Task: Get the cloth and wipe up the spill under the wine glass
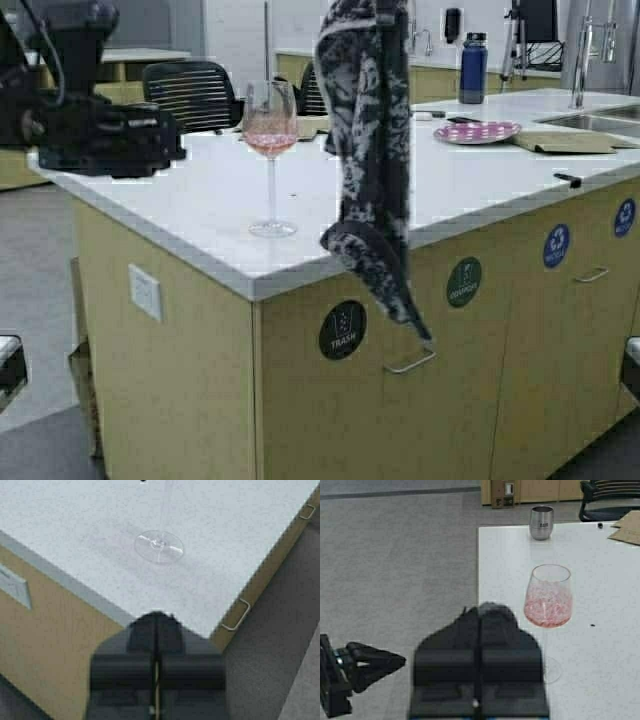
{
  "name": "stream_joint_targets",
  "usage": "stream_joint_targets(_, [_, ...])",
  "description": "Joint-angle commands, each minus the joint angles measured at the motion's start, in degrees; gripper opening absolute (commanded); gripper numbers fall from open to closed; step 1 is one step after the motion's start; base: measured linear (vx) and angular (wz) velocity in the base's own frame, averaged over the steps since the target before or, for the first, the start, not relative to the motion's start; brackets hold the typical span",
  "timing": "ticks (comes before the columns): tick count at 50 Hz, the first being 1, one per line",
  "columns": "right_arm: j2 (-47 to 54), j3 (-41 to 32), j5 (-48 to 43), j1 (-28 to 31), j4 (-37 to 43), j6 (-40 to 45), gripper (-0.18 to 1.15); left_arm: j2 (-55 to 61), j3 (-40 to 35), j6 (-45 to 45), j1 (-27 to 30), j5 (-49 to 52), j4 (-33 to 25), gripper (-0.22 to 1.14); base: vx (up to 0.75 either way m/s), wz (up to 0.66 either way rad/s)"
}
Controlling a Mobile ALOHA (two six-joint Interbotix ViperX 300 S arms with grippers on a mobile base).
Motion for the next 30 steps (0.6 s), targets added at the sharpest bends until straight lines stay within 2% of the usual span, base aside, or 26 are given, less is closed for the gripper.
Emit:
stream_joint_targets(1, [-0.09, -0.97, -0.79, 0.09, 0.18, -0.18, 0.06, 4.75, -2.02, 0.09, -0.62, -5.89, 1.32, 0.22, 0.20, -0.06])
stream_joint_targets(11, [0.62, -0.44, -0.79, 0.09, 0.18, -0.09, 0.06, 13.45, -2.46, 0.26, -0.70, -20.30, 6.15, 0.47, 0.19, -0.08])
stream_joint_targets(25, [0.70, 0.44, -0.79, 0.09, 0.18, -0.09, 0.06, 24.17, -3.16, 5.27, -0.79, -36.30, 5.80, 0.92, 0.16, -0.03])
stream_joint_targets(30, [0.70, 0.44, -0.79, 0.09, 0.18, -0.09, 0.06, 26.89, -3.43, 7.47, -0.79, -40.52, 5.98, 1.00, 0.12, -0.02])
